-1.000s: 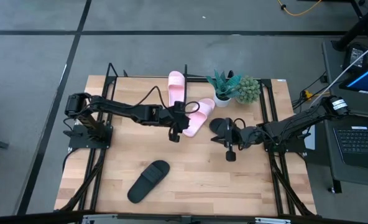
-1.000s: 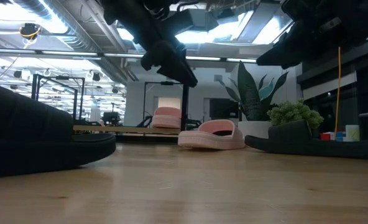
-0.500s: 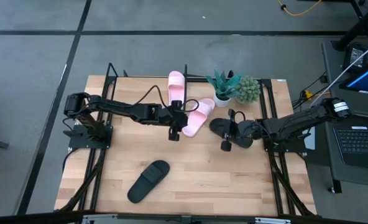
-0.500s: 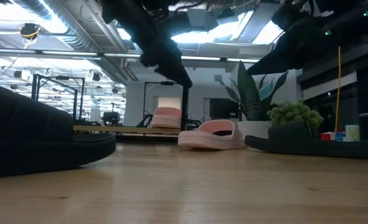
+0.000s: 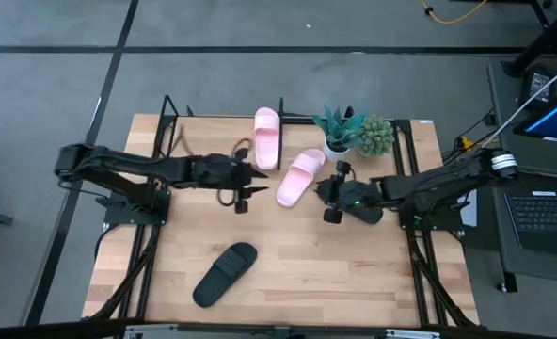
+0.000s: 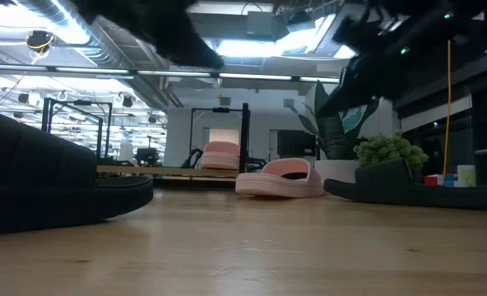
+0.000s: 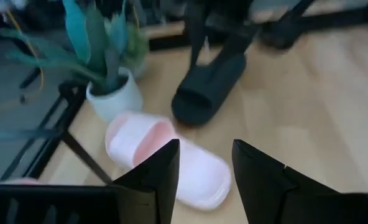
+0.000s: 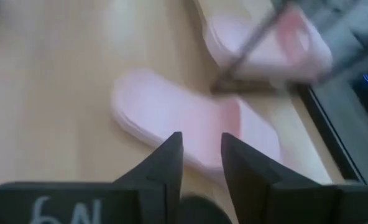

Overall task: Pick and place slides into the shelf
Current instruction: Put the pink slide on the shelf

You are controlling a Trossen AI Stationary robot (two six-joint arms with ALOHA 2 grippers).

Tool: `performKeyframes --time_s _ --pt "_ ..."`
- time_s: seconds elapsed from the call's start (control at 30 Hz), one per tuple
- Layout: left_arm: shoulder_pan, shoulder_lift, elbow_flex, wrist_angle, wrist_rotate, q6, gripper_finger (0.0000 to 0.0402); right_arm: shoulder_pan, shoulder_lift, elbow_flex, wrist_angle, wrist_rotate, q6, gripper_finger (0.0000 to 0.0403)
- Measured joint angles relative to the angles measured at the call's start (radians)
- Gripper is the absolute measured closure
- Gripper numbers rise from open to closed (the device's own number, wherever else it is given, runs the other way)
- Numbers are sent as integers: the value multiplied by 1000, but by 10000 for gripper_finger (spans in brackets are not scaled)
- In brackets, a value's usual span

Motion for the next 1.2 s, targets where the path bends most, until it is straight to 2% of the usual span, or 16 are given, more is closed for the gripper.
performKeyframes --time_s 0.23,0.4,0.83,1.2 --pt "-48 -199 -162 19 -98 -45 262 -10 204 90 -26 107 79 291" --pt "-62 -277 -228 24 -106 -71 262 -38 280 150 -23 163 135 291" --pt "-70 -298 -252 5 -107 -17 262 -105 367 185 -33 165 201 291" --pt "-70 -297 -252 -2 -109 13 262 -130 373 185 -86 165 214 291"
